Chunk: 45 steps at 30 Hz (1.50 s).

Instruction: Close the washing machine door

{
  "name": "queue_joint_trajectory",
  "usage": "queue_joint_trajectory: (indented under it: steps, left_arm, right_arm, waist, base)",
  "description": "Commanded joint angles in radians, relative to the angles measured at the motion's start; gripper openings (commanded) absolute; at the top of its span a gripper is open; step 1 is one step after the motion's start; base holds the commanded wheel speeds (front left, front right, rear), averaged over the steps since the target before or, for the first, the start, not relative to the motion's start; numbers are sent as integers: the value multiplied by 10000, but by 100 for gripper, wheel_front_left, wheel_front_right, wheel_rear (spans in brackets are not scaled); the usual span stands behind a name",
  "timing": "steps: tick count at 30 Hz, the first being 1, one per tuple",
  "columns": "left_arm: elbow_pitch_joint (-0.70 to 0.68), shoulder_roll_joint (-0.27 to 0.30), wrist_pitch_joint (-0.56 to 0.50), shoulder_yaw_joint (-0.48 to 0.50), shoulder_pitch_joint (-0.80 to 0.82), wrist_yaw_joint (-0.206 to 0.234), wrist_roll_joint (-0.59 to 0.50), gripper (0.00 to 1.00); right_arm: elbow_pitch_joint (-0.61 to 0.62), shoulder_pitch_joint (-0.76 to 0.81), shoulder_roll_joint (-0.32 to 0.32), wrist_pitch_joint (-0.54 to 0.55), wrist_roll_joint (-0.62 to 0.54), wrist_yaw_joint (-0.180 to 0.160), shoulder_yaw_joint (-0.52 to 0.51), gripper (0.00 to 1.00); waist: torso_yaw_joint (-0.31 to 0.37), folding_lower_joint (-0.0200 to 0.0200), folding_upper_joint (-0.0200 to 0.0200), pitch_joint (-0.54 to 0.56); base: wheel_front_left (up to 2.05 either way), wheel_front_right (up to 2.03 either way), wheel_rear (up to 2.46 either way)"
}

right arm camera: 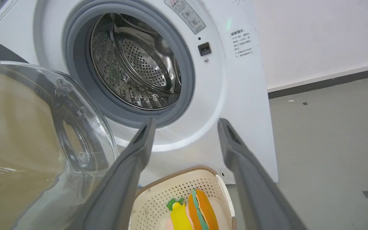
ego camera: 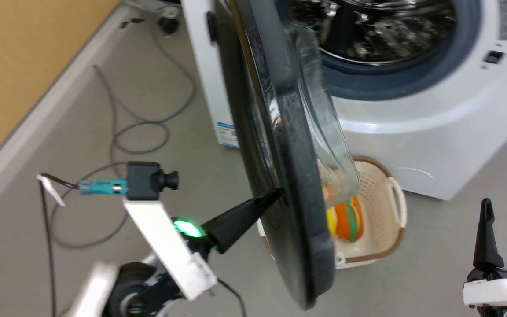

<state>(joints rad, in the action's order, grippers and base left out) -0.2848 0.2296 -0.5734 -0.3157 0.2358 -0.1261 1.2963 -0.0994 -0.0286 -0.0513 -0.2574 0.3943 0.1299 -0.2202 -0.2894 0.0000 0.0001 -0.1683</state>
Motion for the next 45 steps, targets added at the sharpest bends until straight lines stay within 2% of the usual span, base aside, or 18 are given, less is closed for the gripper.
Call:
queue_joint_trajectory:
  steps: [1,8,15,23,33,37,39,40,41,42,45]
  left_arm:
    - [134,-101,291,-244,207,-46,-9,0]
    - [1422,-188,2407,-1625,884,-46,-184,0]
    - [2783,-147,4366,-2465,1703,-46,-2,0]
    - [3804,-69,5741,-3430,2445,-46,488,0]
    - [4183,304,7022,-4461,2817,-46,872,0]
    - [4459,725,7665,-4839,2761,-46,500,0]
    - [4823,984,7971,-4999,2813,-46,-115,0]
    - [5053,1067,8102,-5004,2829,-46,-469,25]
    - [5312,1114,8202,-4938,2843,-38,-848,67]
    - [5512,1119,8270,-4827,2864,32,-1239,100]
    - [5659,1051,8341,-4148,2864,575,-2688,100]
  right_arm:
    - [-25,14,11,-44,45,8,1,100]
    - [-25,-61,11,-44,62,8,53,100]
    - [-32,-271,11,-44,112,8,168,100]
    - [-51,-323,11,-44,178,8,390,100]
    - [-5,-196,11,-44,230,8,638,100]
    - [47,-95,11,-44,410,8,656,100]
    - [100,-31,11,-44,414,8,671,100]
    - [128,-1,11,-44,406,8,663,100]
    - [145,23,11,-44,411,8,639,100]
    - [171,38,11,-44,409,8,613,100]
    - [265,51,11,-44,397,8,522,100]
  waist:
    - [374,0,-1,-56]
    - [1247,0,-1,-205]
    - [2155,0,-1,-378]
    - [2937,0,-1,-472]
    - [3099,0,-1,-182]
    - [2971,0,-1,149]
    - [2887,0,-1,319]
    - [2843,0,-1,395]
    - [2802,0,-1,465]
    - [2761,0,-1,526]
    - [2654,0,-1,654]
  base:
    - [0,0,0]
    - [0,0,0]
    - [0,0,0]
    - [0,0,0]
    - [0,0,0]
    - [0,0,0]
    - [0,0,0]
    - [0,0,0]
    - [0,0,0]
    - [0,0,0]
    - [0,0,0]
